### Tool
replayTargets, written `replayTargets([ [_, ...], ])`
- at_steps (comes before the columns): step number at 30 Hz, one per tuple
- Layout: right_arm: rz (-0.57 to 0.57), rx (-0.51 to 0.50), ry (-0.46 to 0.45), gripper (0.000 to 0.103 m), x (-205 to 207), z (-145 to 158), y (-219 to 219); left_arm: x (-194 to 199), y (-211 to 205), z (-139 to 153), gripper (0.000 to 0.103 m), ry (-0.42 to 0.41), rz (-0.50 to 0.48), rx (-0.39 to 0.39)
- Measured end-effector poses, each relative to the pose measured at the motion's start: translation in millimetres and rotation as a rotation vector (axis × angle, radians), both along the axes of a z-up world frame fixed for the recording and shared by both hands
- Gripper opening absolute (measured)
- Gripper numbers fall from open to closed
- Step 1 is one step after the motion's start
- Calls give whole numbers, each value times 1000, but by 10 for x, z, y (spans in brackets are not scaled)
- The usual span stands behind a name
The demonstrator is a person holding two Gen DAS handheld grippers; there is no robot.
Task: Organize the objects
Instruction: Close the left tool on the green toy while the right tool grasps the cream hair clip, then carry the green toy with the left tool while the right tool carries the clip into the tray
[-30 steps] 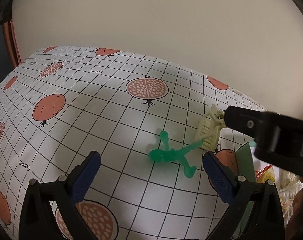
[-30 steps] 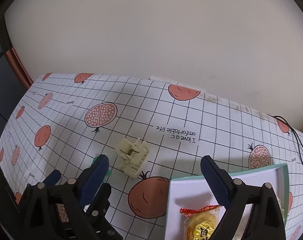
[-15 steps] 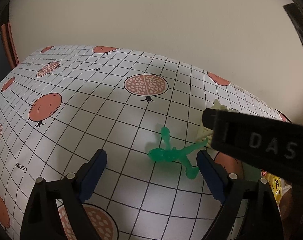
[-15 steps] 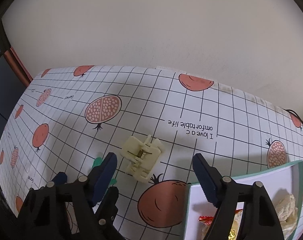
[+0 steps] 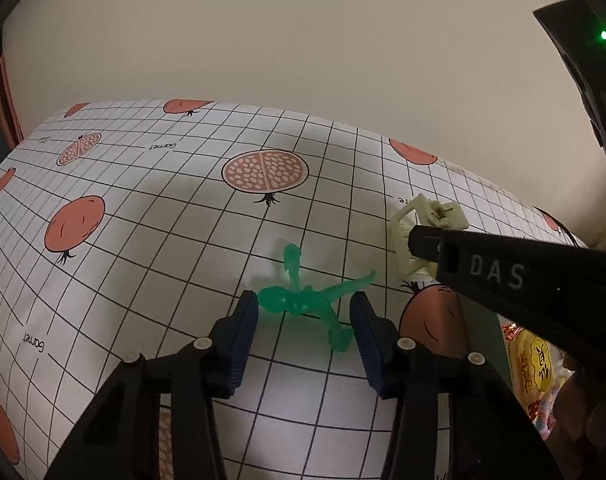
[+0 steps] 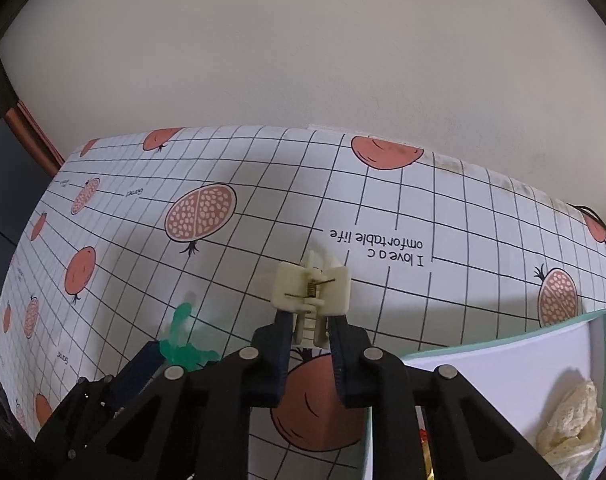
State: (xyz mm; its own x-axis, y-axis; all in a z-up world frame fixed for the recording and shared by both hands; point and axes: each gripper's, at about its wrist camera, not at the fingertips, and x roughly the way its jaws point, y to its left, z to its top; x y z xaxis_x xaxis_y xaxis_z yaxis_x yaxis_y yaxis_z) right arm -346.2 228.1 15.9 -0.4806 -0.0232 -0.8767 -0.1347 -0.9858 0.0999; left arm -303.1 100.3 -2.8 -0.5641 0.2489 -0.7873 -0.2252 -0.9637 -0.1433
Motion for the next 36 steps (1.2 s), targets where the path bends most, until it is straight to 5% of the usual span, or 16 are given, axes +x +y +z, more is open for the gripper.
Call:
replayTargets([
  [13, -6, -17, 44, 19, 308, 368, 54, 203, -59, 178, 49, -16, 1, 6],
  [36, -106, -21, 97, 19, 2033, 890, 389, 1519, 70, 908, 49, 41, -75, -1],
])
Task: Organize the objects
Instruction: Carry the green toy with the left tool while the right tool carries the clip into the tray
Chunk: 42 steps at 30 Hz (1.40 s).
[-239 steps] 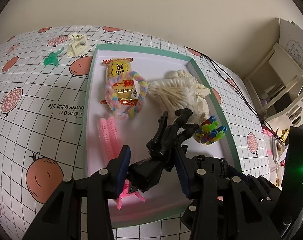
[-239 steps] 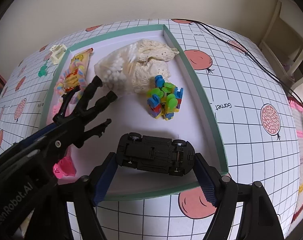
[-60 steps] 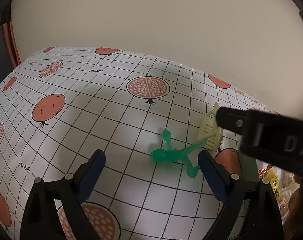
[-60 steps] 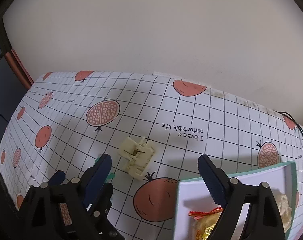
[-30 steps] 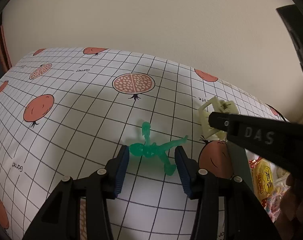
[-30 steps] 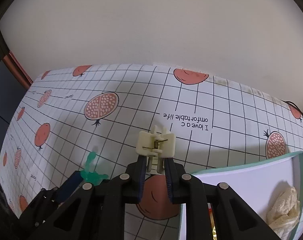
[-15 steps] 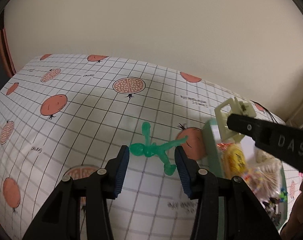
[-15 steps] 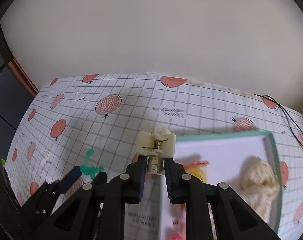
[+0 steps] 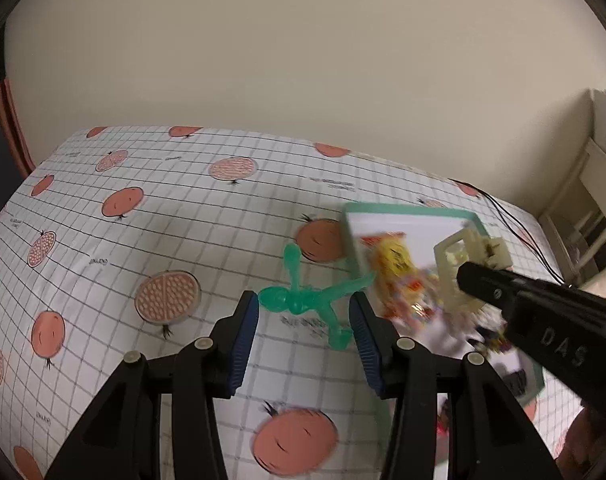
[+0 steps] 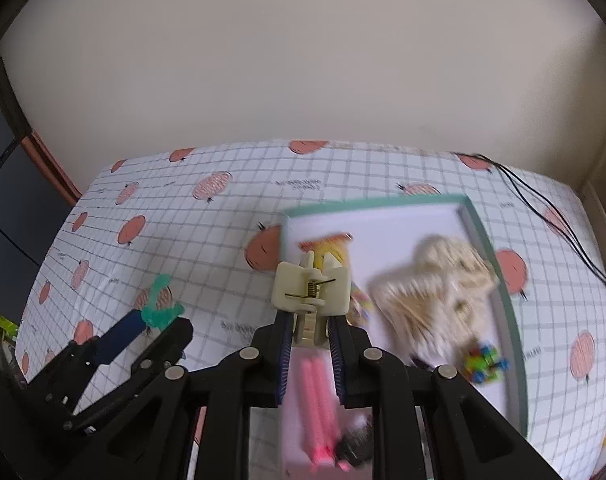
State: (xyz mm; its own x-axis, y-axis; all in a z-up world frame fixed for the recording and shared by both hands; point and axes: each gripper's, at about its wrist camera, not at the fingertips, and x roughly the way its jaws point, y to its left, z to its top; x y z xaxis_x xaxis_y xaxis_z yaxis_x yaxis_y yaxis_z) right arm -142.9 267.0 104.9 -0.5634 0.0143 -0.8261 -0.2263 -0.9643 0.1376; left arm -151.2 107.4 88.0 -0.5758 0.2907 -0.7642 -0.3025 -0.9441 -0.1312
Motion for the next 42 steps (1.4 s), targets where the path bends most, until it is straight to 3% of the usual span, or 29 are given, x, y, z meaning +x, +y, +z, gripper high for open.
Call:
replayTargets([
  [7, -63, 9, -27, 19, 450, -169, 285, 357, 334, 11, 49, 24, -92, -20],
  [16, -176, -26, -76, 19, 860, -437, 822, 470, 733, -152, 49, -7, -160, -33],
  [31, -173, -59, -89, 19, 869, -535, 857, 427, 884, -378, 49, -72, -155, -17],
  [42, -168, -61, -77, 22, 866, -486, 815, 450, 871, -361, 53, -95, -169, -1],
])
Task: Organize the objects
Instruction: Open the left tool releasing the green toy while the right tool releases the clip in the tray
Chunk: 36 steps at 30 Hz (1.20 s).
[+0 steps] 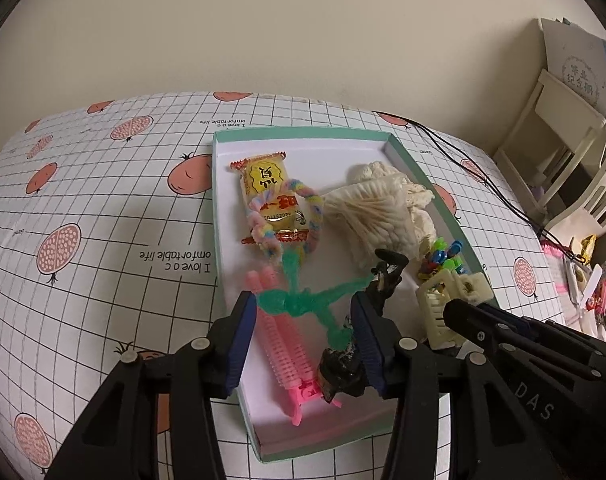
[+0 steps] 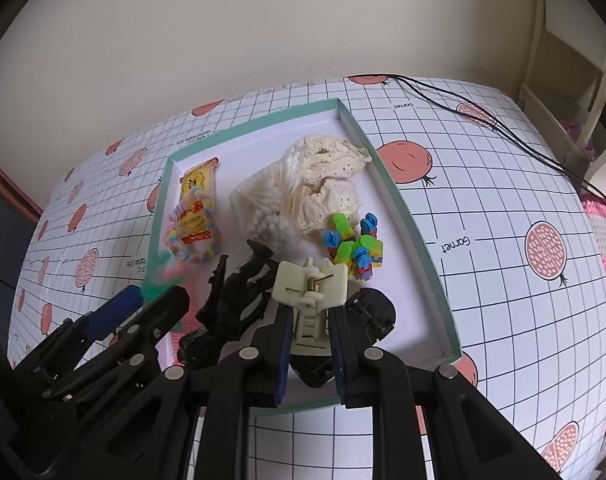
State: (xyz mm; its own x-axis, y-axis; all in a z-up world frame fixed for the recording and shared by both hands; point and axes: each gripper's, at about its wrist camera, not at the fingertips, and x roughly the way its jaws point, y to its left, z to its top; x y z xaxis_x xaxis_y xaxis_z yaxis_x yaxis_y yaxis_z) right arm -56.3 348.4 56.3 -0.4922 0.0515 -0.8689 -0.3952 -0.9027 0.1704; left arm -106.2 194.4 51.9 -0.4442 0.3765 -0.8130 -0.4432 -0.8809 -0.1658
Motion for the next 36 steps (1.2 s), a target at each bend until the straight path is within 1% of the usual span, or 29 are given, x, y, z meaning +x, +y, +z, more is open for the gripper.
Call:
replayTargets([
  [2, 6, 5, 4, 23, -1, 24, -22, 15, -28, 41, 57, 4, 1, 8],
  [9, 6, 9, 20, 24, 40, 102, -66, 32, -108, 196, 57, 16, 8, 29],
  [12, 12, 19, 27, 24, 52, 125, -83, 38, -133, 228, 57, 20, 16, 23],
  [13, 13, 21, 27, 26, 49, 123, -86, 41, -145, 229, 57, 21, 21, 21],
  [14, 14, 24, 26, 31, 51, 120, -94, 44, -154, 225, 59, 21, 25, 16],
  [15, 13, 27, 26, 43, 56, 118, -102, 46, -170, 221, 60, 21, 30, 9],
  [16, 14, 27, 28, 48, 63, 121, -109, 44, -187, 217, 60, 21, 38, 3],
  [17, 13, 30, 30, 50, 66, 124, -117, 41, -212, 216, 62, 20, 46, 2],
  [18, 14, 32, 32, 54, 70, 131, -127, 41, -240, 215, 62, 19, 55, -1],
  [19, 12, 32, 34, 60, 74, 137, -133, 33, -266, 213, 62, 17, 64, -4],
  [20, 11, 33, 37, 64, 78, 144, -139, 31, -299, 209, 64, 19, 73, -7],
  [21, 12, 35, 40, 66, 86, 151, -152, 26, -338, 206, 72, 21, 85, -13],
  [23, 12, 46, 44, 73, 105, 163, -172, 18, -431, 202, 84, 30, 116, -30],
  [24, 12, 48, 44, 79, 116, 166, -184, 15, -484, 199, 86, 31, 125, -25],
  [25, 14, 46, 42, 83, 126, 165, -192, 14, -551, 201, 87, 29, 138, -22],
  [27, 17, 42, 44, 86, 148, 171, -217, 23, -641, 207, 88, 35, 153, -28],
  [28, 19, 43, 45, 90, 156, 178, -241, 28, -674, 207, 91, 38, 160, -30],
  [29, 23, 42, 48, 93, 164, 188, -265, 37, -710, 204, 99, 41, 165, -31],
  [30, 27, 42, 52, 96, 173, 200, -293, 52, -762, 207, 103, 51, 175, -33],
  [34, 38, 50, 66, 103, 224, 243, -398, 88, -908, 206, 103, 60, 198, -49],
  [36, 38, 52, 69, 103, 254, 256, -438, 114, -996, 221, 103, 69, 212, -52],
])
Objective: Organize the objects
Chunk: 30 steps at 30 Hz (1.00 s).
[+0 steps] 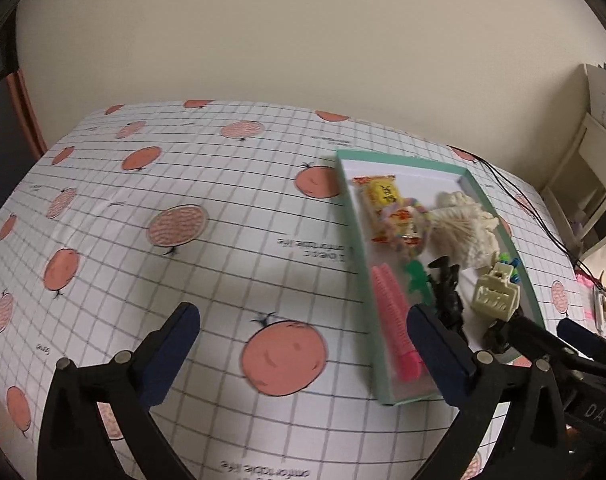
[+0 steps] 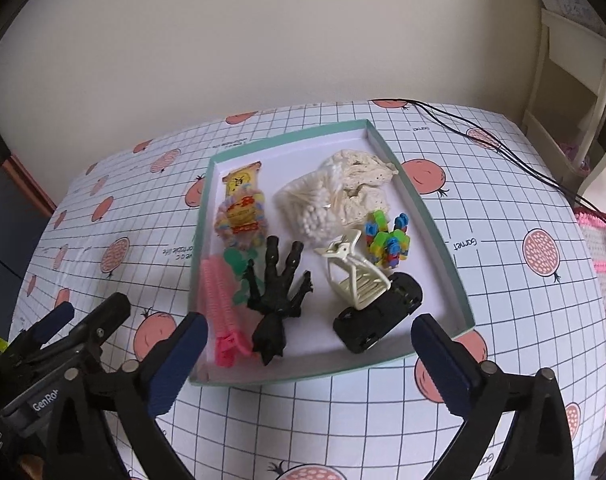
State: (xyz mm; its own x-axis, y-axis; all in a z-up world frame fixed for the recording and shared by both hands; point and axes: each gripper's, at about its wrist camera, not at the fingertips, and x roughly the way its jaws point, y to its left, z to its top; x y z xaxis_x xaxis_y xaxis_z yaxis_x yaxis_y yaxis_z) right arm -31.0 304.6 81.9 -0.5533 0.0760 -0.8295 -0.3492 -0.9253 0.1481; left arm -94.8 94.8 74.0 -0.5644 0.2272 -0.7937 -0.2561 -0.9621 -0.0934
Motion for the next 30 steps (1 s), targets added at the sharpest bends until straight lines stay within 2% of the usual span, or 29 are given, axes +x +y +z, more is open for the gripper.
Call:
replayTargets([
  [9, -11, 22, 11, 103, 198, 13, -96, 161, -304, -4, 103, 12, 21, 14],
  [17, -5, 43, 18, 103, 393, -120, -259, 378, -524, -112, 103, 15, 55, 13],
  [21, 2, 52, 9, 103, 482, -265, -367, 485, -642, -241, 103, 2, 77, 18],
  [30, 3, 70, -12, 103, 684, -614, -557, 652, -774, -631, 103, -46, 86, -30],
])
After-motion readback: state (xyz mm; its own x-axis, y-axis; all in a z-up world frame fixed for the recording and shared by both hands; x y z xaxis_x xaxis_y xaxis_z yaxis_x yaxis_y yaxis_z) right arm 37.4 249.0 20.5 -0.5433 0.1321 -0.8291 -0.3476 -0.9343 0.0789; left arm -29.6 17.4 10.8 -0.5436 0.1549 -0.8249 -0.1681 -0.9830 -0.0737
